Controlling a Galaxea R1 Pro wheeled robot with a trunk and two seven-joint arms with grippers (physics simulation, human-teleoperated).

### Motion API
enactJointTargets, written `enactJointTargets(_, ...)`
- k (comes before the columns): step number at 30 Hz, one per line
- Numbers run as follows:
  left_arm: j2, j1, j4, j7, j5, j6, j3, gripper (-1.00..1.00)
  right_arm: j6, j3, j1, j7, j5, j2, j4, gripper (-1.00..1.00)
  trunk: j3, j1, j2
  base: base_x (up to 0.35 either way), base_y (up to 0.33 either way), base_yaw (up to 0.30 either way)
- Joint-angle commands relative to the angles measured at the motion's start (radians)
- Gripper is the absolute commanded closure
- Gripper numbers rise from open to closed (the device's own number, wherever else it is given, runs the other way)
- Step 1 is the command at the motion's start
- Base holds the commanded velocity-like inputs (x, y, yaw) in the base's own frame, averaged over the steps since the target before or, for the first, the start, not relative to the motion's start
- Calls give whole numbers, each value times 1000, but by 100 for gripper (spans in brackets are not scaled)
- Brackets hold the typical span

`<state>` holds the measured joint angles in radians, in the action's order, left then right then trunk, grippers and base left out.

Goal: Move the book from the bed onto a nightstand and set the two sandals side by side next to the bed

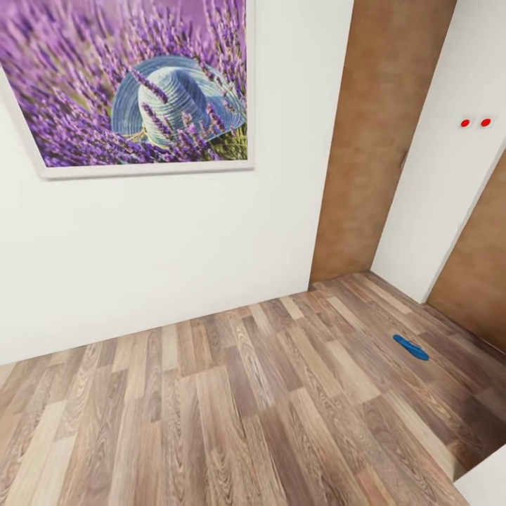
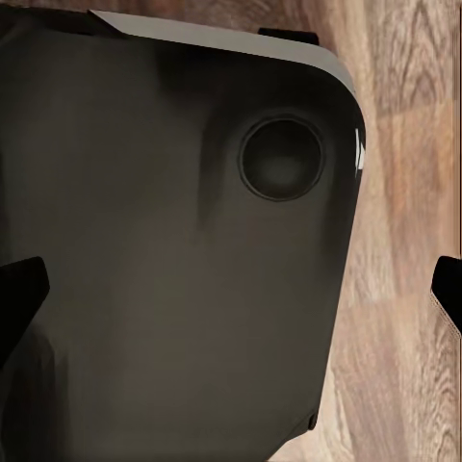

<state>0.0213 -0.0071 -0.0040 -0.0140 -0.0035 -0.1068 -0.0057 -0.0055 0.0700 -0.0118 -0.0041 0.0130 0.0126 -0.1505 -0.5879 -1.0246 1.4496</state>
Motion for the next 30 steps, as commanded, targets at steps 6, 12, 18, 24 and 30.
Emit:
enactJointTargets(6, 0, -1, 1, -1, -1, -16, 0, -100, -1, 7, 0, -1, 1, 0, 0, -100, -1, 0, 0, 274, 0, 0)
enactJointTargets(12, 0, -1, 1, -2, -1, -19, 0, -100, -1, 7, 0, 0, 1, 0, 0, -100, -1, 0, 0, 277, 0, 0)
enactJointTargets(18, 0, -1, 1, -2, -1, -20, 0, -100, -1, 7, 0, 0, 1, 0, 0, -100, -1, 0, 0, 277, 0, 0)
enactJointTargets(24, 0, -1, 1, -1, -1, -20, 0, -100, -1, 7, 0, 0, 1, 0, 0, -100, -1, 0, 0, 277, 0, 0)
enactJointTargets(30, 0, -1, 1, -1, -1, -20, 0, -100, -1, 7, 0, 0, 1, 0, 0, -100, -1, 0, 0, 277, 0, 0)
